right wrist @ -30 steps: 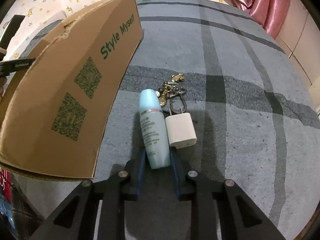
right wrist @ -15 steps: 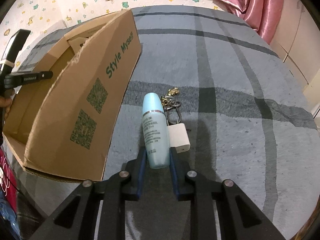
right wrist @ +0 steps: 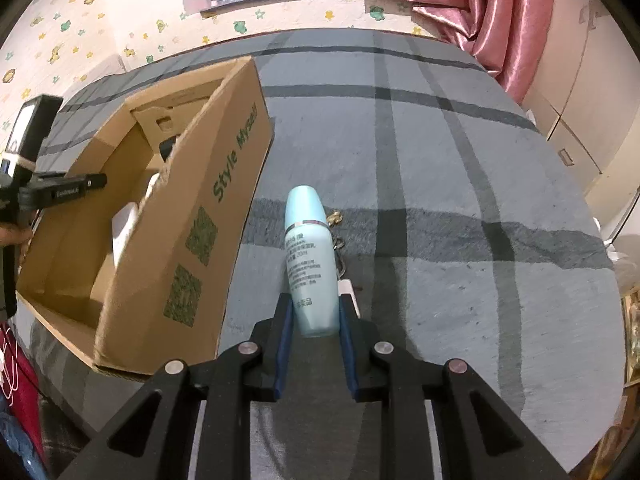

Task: Organize rigid objects
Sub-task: 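Lift the light-blue bottle with the right tool toward the box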

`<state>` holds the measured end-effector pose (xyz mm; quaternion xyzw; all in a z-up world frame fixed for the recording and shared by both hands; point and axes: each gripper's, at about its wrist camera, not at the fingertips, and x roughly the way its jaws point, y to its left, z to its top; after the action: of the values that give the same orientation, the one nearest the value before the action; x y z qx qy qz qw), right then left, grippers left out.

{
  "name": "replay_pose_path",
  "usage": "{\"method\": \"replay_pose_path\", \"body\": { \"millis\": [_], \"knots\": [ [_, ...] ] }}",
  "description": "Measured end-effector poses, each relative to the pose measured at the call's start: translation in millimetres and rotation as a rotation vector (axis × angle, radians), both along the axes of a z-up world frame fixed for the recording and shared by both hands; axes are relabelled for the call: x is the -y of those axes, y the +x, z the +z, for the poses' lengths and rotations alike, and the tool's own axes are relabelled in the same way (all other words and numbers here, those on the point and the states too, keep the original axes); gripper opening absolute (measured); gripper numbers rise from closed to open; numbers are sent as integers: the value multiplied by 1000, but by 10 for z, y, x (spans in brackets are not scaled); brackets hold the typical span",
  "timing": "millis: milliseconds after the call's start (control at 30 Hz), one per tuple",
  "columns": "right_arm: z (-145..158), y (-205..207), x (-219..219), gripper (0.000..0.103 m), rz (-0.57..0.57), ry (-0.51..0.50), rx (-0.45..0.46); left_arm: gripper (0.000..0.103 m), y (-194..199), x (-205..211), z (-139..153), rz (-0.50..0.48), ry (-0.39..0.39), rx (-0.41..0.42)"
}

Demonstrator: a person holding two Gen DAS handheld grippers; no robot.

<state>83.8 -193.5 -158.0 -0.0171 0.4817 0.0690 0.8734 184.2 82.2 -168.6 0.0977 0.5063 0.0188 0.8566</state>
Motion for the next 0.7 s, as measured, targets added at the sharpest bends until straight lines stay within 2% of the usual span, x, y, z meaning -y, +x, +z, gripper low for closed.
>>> {"method": "replay_pose_path", "body": {
  "millis": [233, 700],
  "knots": [
    [169, -7, -30, 23, -15, -40, 32, 17, -2, 12, -7, 1, 2, -1],
    [542, 20, -188, 23, -1, -51, 96, 17, 1, 12, -15, 1, -2, -2]
  ]
}}
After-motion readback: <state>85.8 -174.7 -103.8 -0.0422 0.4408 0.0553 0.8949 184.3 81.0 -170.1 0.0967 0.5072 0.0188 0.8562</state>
